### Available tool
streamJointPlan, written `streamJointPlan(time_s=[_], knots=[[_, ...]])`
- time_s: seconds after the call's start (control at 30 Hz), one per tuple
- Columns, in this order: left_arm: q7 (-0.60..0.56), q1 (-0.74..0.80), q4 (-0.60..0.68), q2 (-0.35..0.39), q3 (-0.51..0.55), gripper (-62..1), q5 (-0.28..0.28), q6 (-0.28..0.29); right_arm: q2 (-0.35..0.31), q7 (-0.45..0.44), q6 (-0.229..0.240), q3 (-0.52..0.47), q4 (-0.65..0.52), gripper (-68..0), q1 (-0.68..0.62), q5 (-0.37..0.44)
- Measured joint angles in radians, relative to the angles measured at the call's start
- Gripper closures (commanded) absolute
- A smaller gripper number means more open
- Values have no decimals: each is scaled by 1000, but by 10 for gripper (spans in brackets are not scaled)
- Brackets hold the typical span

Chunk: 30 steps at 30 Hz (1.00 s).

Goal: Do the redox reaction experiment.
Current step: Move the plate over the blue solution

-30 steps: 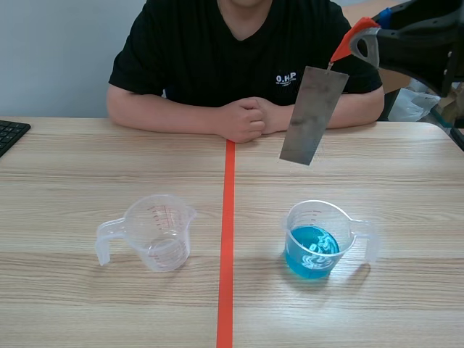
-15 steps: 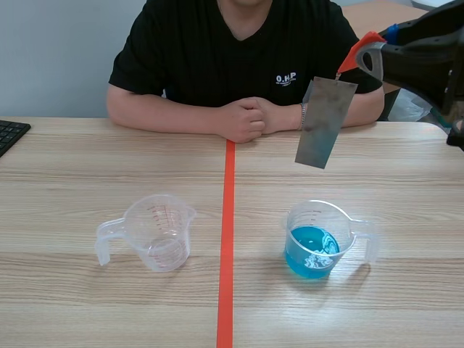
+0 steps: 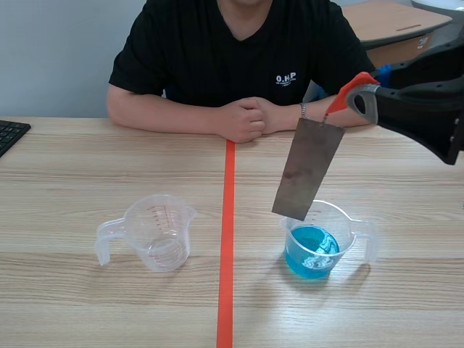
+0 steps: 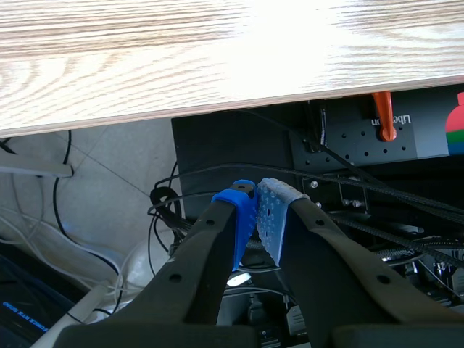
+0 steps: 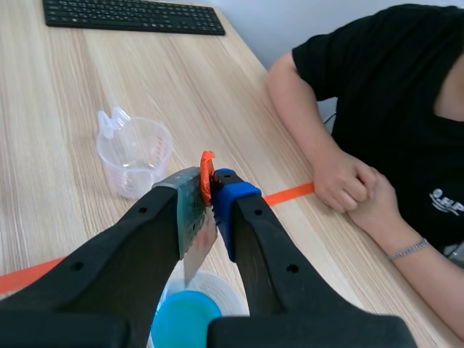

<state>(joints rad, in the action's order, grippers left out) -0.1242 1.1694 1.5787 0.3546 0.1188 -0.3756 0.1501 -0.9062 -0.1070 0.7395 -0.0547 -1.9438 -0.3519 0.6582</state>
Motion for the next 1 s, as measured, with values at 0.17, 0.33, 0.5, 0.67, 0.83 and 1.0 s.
streamJointPlan(time_s=[0.17,0.33,0.5,0.67,0.83,1.0], knots=[[0,0,0,0,0,-46,0,0,0,-15,0,-90,-37,-15,-98,0],[0,0,0,0,0,-46,0,0,0,-29,0,-171,-38,-15,-165,0],[0,0,0,0,0,-46,0,0,0,-38,0,-182,-38,-15,-198,-16],[0,0,0,0,0,-46,0,0,0,-45,0,-212,-38,-15,-229,-16],[0,0,0,0,0,-46,0,0,0,-45,0,-216,-38,-15,-228,-47],[0,0,0,0,0,-46,0,0,0,-46,0,-216,-38,-15,-228,-57]])
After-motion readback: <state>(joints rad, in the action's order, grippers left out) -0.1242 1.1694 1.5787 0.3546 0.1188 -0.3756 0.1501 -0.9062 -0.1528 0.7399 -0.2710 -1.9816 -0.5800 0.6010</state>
